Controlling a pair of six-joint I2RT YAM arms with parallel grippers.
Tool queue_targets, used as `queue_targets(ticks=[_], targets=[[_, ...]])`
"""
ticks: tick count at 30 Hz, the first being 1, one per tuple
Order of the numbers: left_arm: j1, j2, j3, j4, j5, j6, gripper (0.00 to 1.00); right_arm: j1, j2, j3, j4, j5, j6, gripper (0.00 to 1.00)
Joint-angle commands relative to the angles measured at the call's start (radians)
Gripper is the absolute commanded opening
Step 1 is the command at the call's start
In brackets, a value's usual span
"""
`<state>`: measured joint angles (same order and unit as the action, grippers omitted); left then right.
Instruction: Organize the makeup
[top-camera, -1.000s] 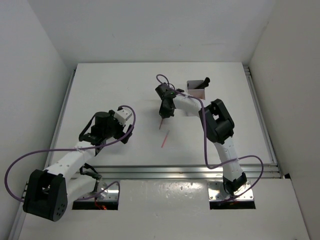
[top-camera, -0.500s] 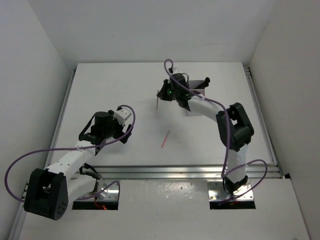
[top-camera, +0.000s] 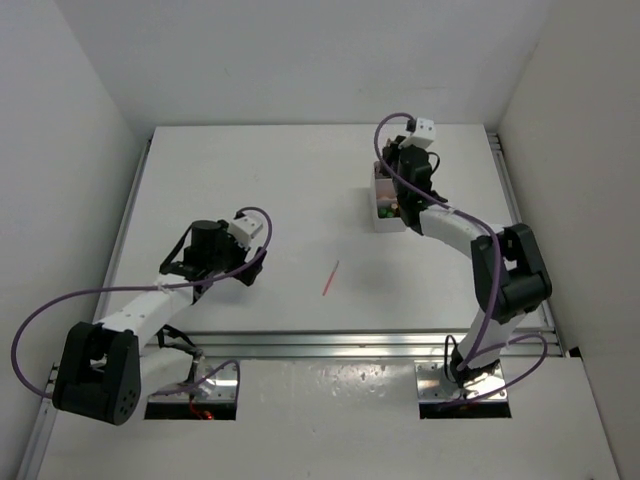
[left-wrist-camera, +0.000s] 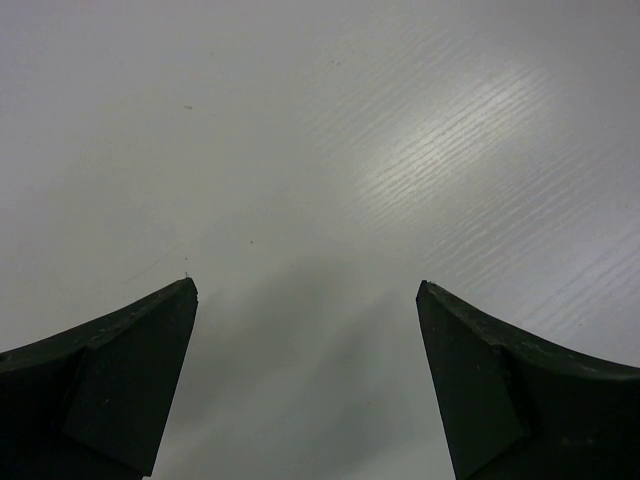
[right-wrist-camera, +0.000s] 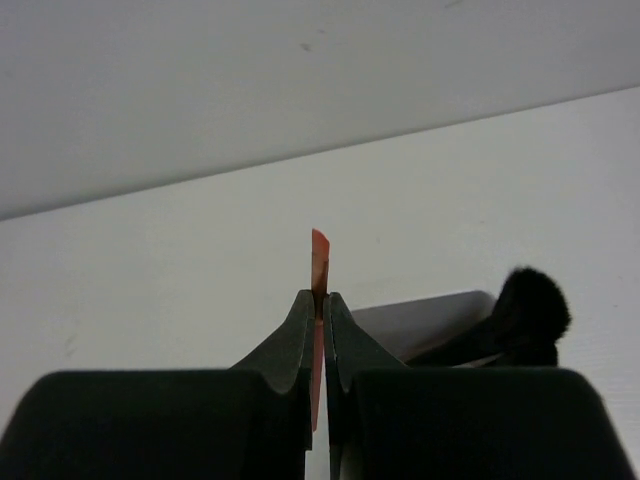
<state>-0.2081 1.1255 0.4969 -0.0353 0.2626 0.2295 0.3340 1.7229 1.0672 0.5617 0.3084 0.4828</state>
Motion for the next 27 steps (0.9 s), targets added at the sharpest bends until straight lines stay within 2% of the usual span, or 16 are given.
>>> queue_targets(ticks=[1,2,9,27], targets=[[0.01,0.01,0.045,0.032,0.02,-0.005,0.98,0.01,0.058,-0.044,0.277,0.138,-0.145,0.0],[0.01,0.01,0.055,0.032,0.02,-0.005,0.98,0.011,0.088,-0.047,0.338,0.144,-0.167,0.0],[0.019,0.019,0.065,0.023,0.01,-0.005,0.98,0.005,0.153,-0.058,0.424,0.19,-0.242,0.0],[0.019,0.039,0.074,0.023,0.01,0.004,0.98,-0.012,0.21,0.013,0.405,0.144,-0.188,0.0]])
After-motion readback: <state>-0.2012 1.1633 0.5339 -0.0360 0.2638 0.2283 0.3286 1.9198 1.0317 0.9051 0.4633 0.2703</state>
